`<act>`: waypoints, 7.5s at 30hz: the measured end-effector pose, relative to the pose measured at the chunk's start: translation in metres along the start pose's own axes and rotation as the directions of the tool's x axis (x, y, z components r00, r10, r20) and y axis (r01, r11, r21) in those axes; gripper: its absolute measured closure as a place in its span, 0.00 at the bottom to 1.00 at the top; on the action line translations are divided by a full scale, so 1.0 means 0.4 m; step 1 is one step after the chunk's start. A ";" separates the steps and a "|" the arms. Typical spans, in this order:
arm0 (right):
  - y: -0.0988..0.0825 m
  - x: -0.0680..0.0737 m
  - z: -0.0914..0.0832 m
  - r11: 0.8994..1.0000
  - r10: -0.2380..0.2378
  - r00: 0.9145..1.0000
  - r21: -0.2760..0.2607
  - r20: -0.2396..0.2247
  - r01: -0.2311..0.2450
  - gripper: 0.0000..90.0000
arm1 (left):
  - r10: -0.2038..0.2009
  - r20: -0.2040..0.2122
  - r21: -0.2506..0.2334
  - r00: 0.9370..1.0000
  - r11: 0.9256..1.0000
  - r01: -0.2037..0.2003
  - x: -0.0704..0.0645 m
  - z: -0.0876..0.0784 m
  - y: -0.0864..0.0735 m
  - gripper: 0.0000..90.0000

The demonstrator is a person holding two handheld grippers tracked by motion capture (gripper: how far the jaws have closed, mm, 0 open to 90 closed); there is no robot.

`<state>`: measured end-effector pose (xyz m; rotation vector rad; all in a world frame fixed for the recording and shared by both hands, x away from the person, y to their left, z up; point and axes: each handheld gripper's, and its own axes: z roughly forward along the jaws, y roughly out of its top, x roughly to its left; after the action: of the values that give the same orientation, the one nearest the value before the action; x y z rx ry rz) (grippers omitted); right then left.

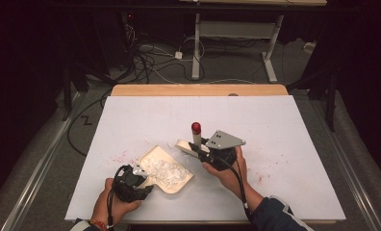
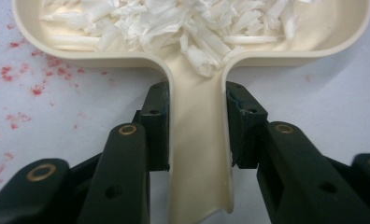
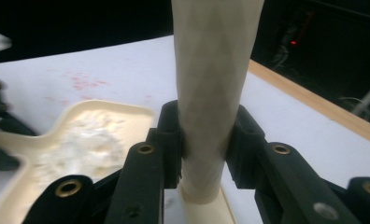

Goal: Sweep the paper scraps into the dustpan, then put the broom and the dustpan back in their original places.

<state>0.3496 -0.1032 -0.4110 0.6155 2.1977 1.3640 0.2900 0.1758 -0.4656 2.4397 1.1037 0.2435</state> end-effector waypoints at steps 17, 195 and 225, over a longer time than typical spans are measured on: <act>0.066 0.057 -0.031 0.997 0.009 0.993 -0.078 -0.118 -0.018 0.79 | -0.005 -0.004 -0.009 1.000 1.000 0.005 0.002 0.001 0.000 0.70; -0.102 -0.380 -0.207 0.926 0.156 0.982 0.330 0.108 -0.183 0.63 | 0.061 -0.058 -0.380 0.996 0.922 -0.078 0.015 -0.009 0.042 0.33; -0.104 -0.435 -0.064 0.923 0.157 0.929 0.285 0.336 -0.259 0.60 | 0.070 -0.138 -0.396 0.988 0.910 -0.120 0.038 -0.008 -0.025 0.23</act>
<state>0.4653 -0.2418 -0.4110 1.1359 2.1542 0.9218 0.2922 0.1942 -0.4679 2.1277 0.8782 0.5971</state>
